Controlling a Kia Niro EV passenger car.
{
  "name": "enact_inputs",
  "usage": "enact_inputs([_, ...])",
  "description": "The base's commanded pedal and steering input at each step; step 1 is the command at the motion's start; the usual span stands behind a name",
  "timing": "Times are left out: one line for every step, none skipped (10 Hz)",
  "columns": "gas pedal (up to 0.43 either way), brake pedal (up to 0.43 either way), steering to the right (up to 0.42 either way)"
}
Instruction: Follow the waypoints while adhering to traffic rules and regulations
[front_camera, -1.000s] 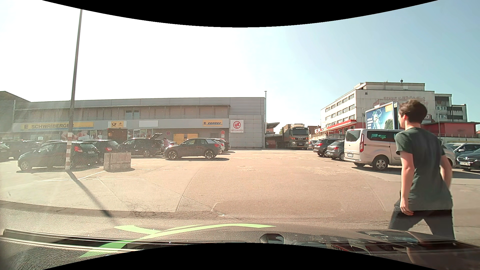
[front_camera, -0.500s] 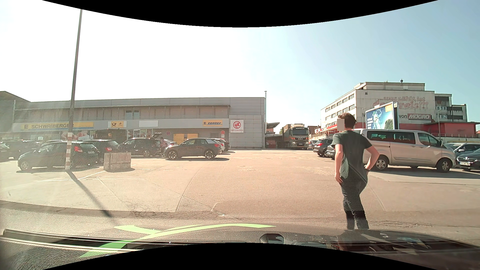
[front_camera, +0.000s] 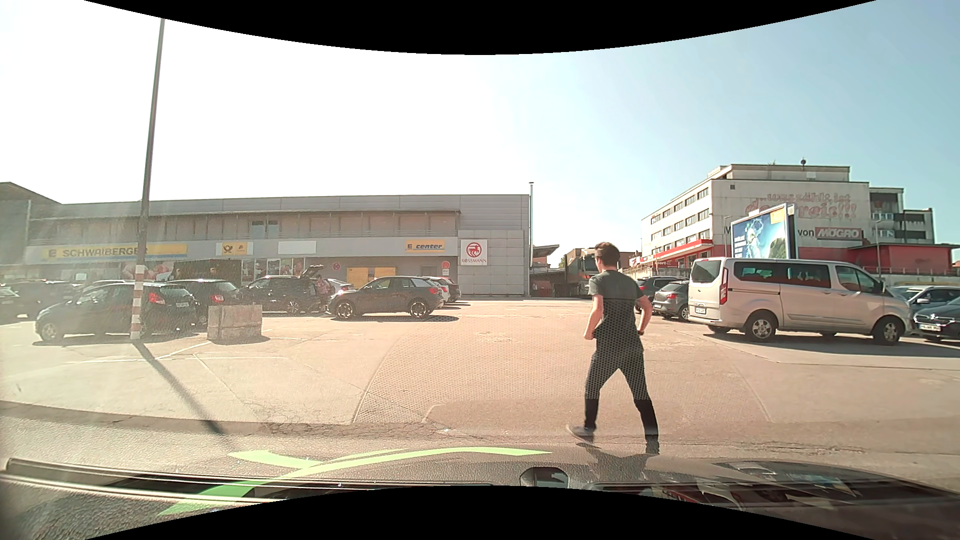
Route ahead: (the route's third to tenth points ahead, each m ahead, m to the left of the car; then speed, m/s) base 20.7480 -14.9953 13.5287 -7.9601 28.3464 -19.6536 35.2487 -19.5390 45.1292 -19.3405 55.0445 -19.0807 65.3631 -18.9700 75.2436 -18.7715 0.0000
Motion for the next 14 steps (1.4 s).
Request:
enact_inputs([0.000, 0.232, -0.052])
enact_inputs([0.000, 0.207, -0.052])
enact_inputs([0.000, 0.140, -0.051])
enact_inputs([0.000, 0.104, -0.052])
enact_inputs([0.000, 0.055, -0.052])
enact_inputs([0.000, 0.000, -0.051])
enact_inputs([0.000, 0.000, -0.051])
enact_inputs([0.000, 0.000, -0.052])
enact_inputs([0.000, 0.012, -0.052])
enact_inputs([0.000, 0.030, -0.051])
enact_inputs([0.000, 0.030, -0.051])
enact_inputs([0.000, 0.037, -0.051])
enact_inputs([0.000, 0.061, -0.051])
enact_inputs([0.000, 0.073, -0.051])
